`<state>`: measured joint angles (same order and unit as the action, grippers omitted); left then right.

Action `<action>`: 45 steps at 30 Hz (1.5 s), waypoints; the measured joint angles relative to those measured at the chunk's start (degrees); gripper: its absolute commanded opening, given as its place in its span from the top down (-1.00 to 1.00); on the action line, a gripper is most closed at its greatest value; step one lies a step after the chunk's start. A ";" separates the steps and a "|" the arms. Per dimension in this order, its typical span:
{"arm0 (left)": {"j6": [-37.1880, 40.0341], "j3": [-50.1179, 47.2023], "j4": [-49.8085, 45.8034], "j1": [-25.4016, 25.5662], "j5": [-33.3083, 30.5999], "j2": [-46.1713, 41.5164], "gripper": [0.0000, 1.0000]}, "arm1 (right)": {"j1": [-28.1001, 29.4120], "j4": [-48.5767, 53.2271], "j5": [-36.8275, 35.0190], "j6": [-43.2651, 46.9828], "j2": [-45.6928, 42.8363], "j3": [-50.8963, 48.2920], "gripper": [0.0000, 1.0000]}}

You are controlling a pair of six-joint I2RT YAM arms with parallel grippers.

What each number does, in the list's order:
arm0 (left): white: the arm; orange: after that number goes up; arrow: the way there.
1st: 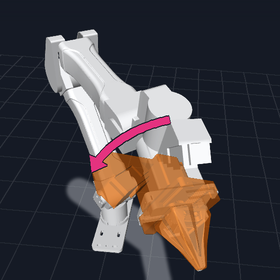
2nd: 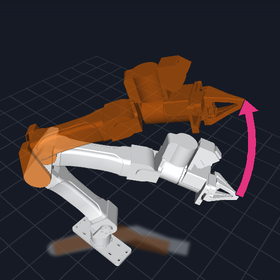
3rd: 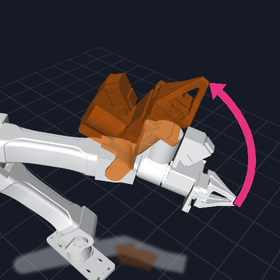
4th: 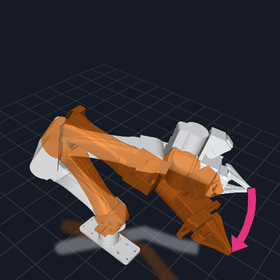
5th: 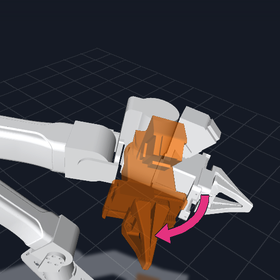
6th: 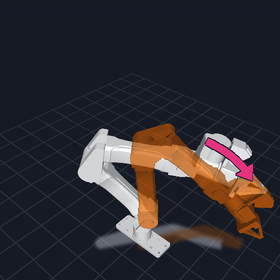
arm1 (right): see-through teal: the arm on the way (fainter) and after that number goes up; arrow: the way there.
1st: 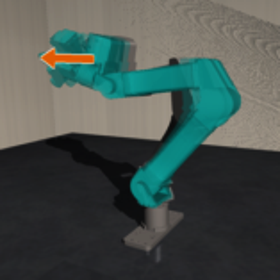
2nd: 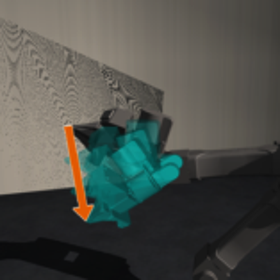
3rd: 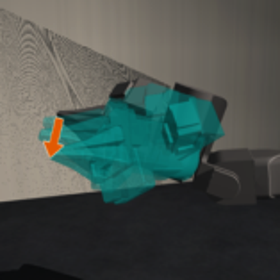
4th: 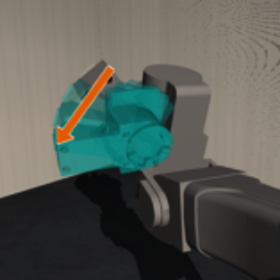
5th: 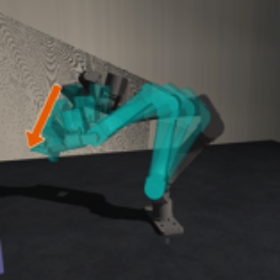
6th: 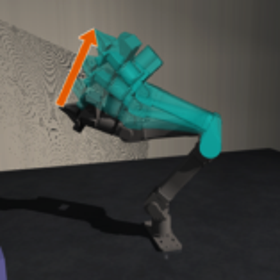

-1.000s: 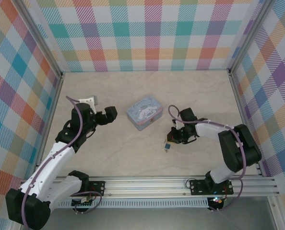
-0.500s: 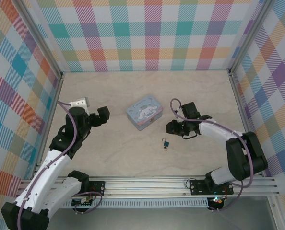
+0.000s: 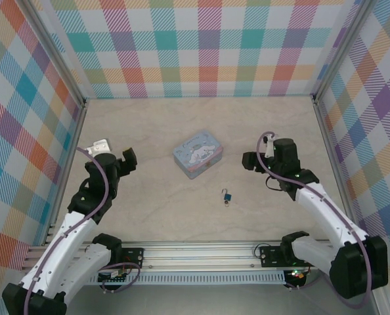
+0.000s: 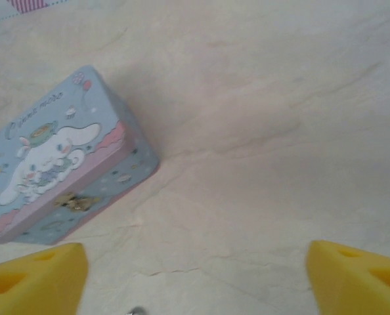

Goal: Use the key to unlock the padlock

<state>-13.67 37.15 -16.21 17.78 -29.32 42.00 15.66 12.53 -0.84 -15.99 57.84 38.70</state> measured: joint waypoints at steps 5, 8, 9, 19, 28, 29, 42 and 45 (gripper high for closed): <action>3.26 -3.91 4.37 -0.63 -3.37 2.29 -1.00 | -3.32 -3.58 -4.07 2.47 -3.02 -5.01 -0.99; 4.87 -4.72 6.80 -1.62 -3.65 6.19 -1.00 | -5.05 -7.23 -7.15 3.58 -3.21 -8.26 -1.00; 5.27 -5.01 7.89 -2.03 -3.74 7.65 -1.00 | -5.46 -8.76 -8.35 4.17 -3.15 -9.66 -1.00; 7.13 -8.79 18.34 -6.14 -1.38 18.36 -1.00 | -10.21 -28.81 -10.99 8.87 8.28 -18.91 -0.99; 8.96 -10.34 26.14 -8.44 1.44 22.36 -1.00 | -10.95 -48.24 -3.89 14.84 18.67 -19.19 -0.99; 9.20 -10.56 26.95 -8.55 1.53 22.77 -1.00 | -11.06 -49.99 -3.10 15.45 19.65 -19.19 -0.99; 14.21 -14.32 37.68 -9.11 6.47 26.97 -1.00 | -15.74 -60.08 2.25 16.09 30.23 -16.02 -0.99; 15.93 -15.58 41.62 -9.27 8.44 28.44 -1.00 | -16.13 -60.02 2.51 15.85 30.23 -15.72 -1.00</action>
<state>2.26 21.56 25.41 8.51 -20.88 70.43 -0.47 -47.48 1.67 -0.14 88.07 22.98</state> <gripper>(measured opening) 0.997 0.997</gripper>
